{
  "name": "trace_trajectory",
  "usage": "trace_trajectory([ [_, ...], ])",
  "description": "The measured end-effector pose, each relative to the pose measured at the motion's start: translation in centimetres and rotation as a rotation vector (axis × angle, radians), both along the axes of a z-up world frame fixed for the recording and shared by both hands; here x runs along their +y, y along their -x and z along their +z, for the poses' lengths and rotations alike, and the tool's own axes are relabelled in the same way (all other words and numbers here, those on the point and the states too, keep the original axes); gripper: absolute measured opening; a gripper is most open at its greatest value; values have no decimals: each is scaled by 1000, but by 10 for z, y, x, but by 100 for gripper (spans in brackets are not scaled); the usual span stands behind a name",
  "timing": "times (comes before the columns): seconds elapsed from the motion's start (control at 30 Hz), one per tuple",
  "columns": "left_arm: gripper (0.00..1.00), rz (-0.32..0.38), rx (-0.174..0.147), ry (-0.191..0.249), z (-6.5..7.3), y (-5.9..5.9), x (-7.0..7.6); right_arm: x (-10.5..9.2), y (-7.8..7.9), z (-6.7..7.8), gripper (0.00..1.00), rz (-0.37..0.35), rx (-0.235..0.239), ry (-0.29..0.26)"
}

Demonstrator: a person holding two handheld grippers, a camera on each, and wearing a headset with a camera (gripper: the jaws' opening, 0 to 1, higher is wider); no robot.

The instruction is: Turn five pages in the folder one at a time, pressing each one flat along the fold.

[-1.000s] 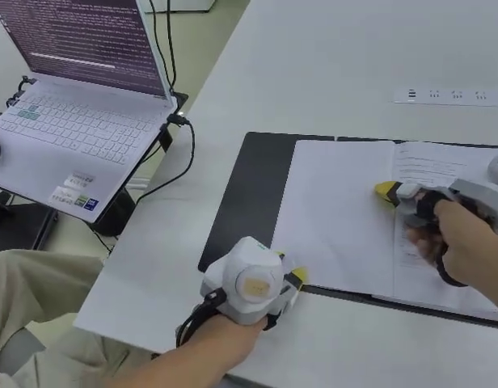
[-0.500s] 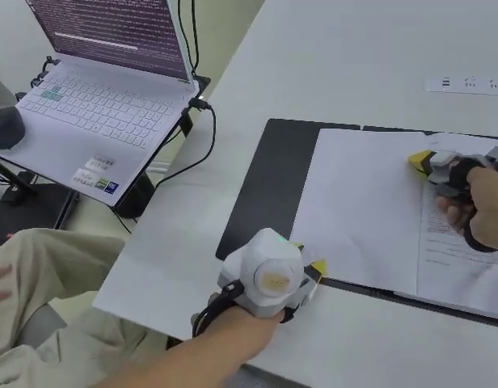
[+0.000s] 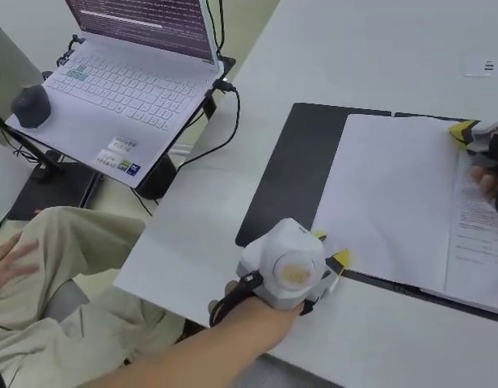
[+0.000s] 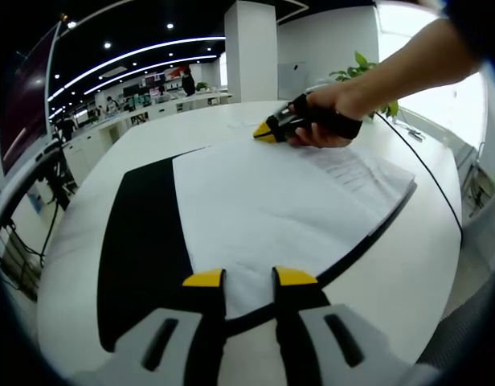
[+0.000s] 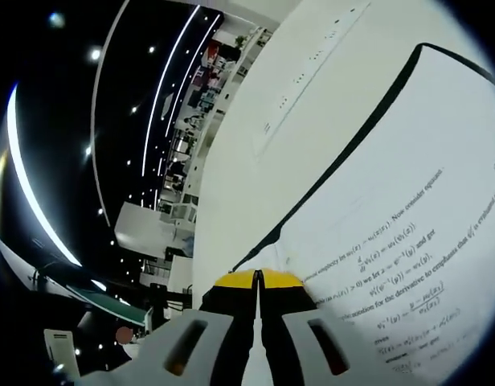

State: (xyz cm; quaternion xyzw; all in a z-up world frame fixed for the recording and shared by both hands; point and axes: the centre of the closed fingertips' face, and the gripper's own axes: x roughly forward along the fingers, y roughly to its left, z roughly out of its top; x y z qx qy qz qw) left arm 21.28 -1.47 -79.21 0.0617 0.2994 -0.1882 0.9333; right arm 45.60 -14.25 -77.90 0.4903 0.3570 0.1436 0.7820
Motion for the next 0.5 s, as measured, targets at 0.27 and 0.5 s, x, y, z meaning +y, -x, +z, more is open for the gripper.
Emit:
trace_trajectory([
  [0.27,21,3,-2,3,0,0,0,-5,-15,-2,0,-75,20,-48],
  [0.5,21,6,0,6,1,0,0,-1,2,0,0,-28,29,-57],
])
